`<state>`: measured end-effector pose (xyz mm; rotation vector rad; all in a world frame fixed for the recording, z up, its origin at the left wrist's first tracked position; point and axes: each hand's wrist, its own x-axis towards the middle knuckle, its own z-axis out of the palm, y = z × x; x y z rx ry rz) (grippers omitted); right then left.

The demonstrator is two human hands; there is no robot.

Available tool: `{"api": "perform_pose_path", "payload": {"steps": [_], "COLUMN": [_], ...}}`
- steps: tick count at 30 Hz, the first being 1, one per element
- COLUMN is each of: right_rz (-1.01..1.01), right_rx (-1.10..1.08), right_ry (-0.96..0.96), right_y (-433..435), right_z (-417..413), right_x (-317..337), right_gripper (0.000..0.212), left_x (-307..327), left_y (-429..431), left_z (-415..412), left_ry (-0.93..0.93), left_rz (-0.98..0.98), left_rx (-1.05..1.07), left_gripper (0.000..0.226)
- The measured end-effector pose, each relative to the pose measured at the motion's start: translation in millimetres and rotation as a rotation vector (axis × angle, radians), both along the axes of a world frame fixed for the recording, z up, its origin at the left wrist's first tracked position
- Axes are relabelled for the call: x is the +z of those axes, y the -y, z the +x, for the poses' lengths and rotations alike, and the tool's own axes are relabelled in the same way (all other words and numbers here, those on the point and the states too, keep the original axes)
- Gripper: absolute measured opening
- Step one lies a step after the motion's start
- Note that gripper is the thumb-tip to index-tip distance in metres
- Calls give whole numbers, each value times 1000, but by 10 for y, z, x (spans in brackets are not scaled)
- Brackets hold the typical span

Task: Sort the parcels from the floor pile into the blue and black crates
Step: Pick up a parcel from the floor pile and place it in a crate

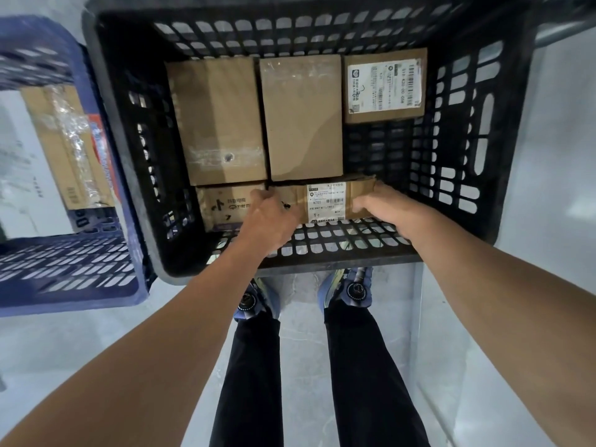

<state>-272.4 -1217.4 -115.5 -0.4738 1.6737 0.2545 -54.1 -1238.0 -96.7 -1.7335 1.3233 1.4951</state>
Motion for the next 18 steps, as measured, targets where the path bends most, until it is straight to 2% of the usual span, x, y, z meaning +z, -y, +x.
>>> {"api": "perform_pose_path", "payload": {"steps": [1, 3, 5, 7, 9, 12, 18], "right_rz": [13, 36, 56, 60, 59, 42, -16], "right_rx": [10, 23, 24, 34, 21, 11, -94], "right_ry": [1, -4, -13, -20, -27, -31, -15], "right_y": [-6, -22, -23, -14, -3, -16, -90], "right_z": [4, 10, 0, -8, -1, -11, -78], "right_x": [-26, -91, -151, -208, -240, -263, -73], "right_gripper": [26, 52, 72, 80, 85, 86, 68], "left_x": [-40, -114, -148, -157, -164, -219, 9], "left_y": [-6, -8, 0, -2, -5, 9, 38], "left_z": [-1, -13, -48, -95, -131, -145, -140], "left_ry": [-5, 3, 20, 17, 20, 24, 42], "left_rz": [26, 57, 67, 106, 128, 123, 73], "left_rx": [-5, 5, 25, -29, -73, -44, 122], "left_gripper": [52, 46, 49, 58, 64, 60, 62]}}
